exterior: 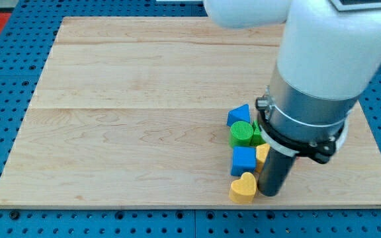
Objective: Place the yellow heart horizontally to blue cube
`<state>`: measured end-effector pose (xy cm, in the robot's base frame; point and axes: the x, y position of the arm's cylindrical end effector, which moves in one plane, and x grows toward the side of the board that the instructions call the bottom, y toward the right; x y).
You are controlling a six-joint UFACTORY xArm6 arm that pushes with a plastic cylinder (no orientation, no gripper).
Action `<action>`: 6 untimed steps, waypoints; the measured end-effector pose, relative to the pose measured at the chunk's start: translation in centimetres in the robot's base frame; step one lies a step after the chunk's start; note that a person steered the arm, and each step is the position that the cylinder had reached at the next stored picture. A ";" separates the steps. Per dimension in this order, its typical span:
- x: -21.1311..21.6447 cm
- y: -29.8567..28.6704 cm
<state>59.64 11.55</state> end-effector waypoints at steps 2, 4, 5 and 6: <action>0.7 -3.6; -0.8 -12.7; -1.3 -14.0; 0.9 -12.0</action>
